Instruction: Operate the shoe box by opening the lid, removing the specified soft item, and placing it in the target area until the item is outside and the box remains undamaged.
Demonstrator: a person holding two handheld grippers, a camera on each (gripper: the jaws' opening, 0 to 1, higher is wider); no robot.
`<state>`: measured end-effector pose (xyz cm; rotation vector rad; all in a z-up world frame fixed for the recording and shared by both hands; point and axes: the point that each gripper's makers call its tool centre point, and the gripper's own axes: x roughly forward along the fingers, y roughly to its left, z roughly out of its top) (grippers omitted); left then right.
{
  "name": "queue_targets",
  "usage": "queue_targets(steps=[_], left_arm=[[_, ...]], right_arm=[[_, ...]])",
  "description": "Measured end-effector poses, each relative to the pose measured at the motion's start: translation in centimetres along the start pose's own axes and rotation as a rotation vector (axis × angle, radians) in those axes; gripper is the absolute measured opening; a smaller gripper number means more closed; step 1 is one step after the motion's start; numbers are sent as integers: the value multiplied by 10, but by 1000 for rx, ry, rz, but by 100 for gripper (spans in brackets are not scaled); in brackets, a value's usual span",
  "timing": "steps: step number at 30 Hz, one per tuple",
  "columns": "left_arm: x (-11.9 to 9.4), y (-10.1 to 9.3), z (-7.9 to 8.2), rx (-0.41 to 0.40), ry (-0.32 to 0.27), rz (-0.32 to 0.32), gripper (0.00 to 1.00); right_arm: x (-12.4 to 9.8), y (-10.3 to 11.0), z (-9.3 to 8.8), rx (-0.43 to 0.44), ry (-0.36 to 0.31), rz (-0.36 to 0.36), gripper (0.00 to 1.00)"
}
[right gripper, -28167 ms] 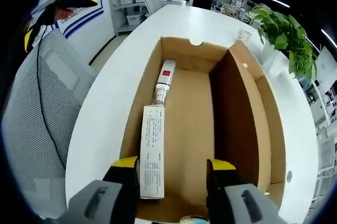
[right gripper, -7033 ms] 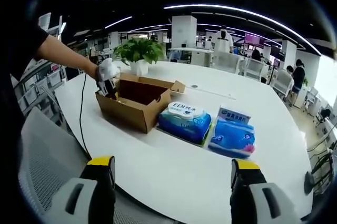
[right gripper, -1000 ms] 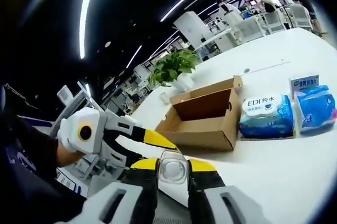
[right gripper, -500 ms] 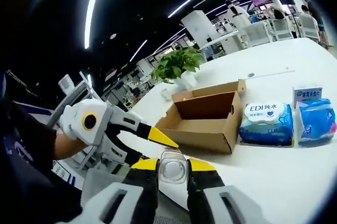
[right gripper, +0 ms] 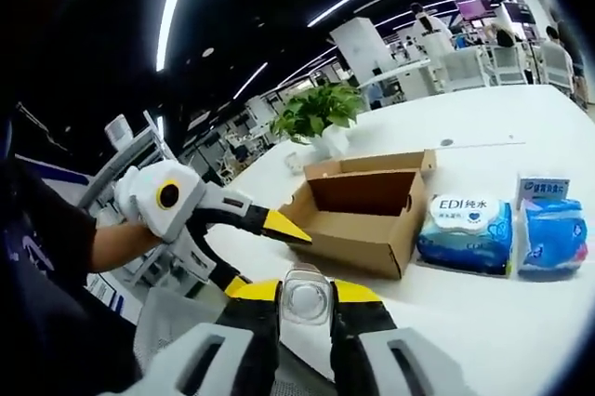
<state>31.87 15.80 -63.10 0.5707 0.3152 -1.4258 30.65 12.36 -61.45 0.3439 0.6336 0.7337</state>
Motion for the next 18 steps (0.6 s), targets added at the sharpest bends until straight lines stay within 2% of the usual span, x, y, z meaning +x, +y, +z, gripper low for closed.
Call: queue_targets(steps=[8,11,18], left_arm=[[-7,-1,-6,-72,-5,22,47],[-11,0,-9,-122,-15,38,50],[-21,2,-16,-181,-14,61,54]], right_arm=[[-5,-3,10,-55,12,-6,15],[-8,-5,15,-101,22,-14,15],[-13,-11,26,-193,47,-17,15]])
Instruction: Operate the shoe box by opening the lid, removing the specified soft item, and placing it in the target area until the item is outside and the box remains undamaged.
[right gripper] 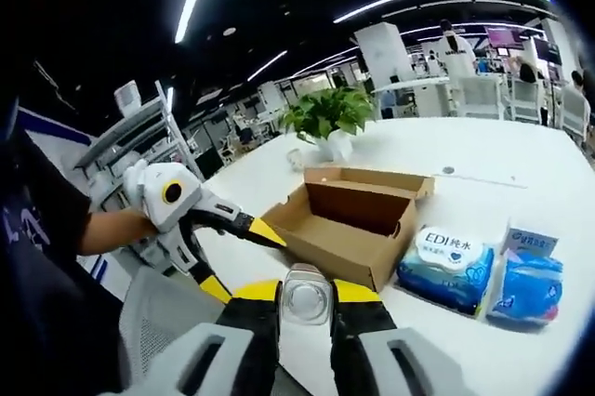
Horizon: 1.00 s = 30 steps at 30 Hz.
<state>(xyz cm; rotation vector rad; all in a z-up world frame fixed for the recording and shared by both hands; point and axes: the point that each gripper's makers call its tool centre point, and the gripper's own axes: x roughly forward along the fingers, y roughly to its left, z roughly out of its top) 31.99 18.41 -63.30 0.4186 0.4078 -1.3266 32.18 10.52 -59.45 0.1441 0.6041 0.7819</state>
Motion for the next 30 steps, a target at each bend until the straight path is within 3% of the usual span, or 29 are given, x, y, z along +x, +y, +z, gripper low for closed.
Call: queue_targets(steps=[30], left_arm=[[-47,15,-12,-158,-38,168,74]], right_arm=[[-8,-27,51,-359,124,9,15]])
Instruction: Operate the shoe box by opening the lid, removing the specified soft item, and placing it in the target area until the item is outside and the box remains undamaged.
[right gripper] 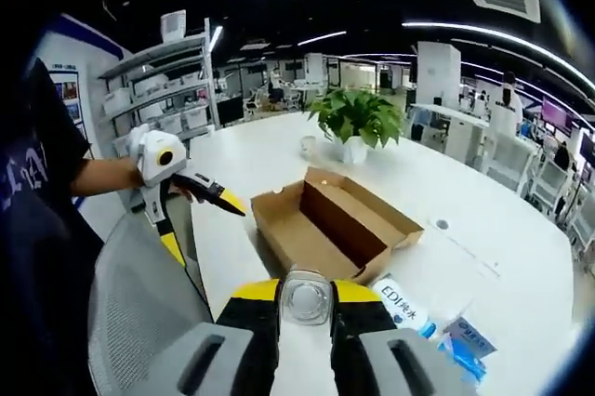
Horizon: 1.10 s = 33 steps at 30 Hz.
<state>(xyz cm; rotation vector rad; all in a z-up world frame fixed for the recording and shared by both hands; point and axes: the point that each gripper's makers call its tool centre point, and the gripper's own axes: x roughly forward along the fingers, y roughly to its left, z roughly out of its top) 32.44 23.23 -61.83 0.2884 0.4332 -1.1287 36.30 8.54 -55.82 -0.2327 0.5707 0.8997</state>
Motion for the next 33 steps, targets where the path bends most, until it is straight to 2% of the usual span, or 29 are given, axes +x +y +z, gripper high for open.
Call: queue_targets(steps=[24,33], left_arm=[[-26,12,-5,-103,-48,124,86],[-36,20,-8,-119,-47,162,89]], right_arm=[[7,-39,14,-294,119,0,15],[11,-55,20,-349,126,-4,15]])
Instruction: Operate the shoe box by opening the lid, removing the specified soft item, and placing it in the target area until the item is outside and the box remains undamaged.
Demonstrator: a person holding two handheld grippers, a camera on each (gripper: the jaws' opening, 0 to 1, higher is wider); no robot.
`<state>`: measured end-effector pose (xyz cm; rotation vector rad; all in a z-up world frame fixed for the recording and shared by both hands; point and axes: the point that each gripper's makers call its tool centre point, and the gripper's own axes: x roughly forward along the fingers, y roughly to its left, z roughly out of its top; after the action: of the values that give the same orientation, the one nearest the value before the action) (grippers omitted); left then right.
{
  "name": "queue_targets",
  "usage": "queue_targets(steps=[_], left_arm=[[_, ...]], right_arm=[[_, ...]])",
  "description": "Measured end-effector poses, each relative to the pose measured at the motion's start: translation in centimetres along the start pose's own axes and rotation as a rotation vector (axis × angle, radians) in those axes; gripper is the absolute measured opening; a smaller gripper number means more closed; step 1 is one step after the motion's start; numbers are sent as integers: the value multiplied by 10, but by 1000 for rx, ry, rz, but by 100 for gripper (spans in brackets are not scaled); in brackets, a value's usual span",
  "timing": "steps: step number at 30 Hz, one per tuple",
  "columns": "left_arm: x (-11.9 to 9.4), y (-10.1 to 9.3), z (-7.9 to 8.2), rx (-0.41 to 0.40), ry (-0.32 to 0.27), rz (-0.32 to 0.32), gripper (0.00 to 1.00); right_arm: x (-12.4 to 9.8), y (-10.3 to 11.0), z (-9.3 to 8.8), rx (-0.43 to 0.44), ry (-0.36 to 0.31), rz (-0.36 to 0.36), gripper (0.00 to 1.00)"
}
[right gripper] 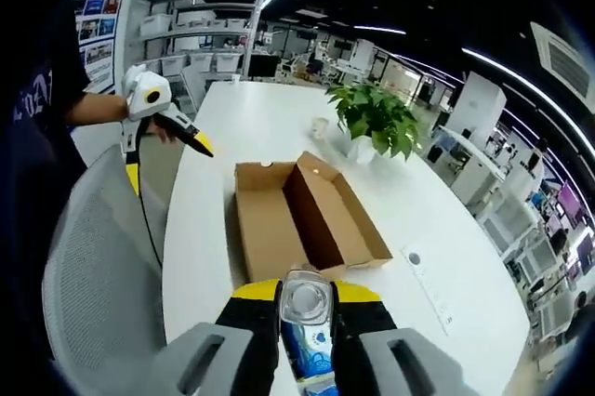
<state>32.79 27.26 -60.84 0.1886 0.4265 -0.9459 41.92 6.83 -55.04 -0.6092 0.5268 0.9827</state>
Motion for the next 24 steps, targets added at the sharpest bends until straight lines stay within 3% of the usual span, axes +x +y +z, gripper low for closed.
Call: queue_targets(steps=[24], left_arm=[[-17,9,-3,-23,-1,72,96]], right_arm=[[23,-45,-14,-167,89,2,15]])
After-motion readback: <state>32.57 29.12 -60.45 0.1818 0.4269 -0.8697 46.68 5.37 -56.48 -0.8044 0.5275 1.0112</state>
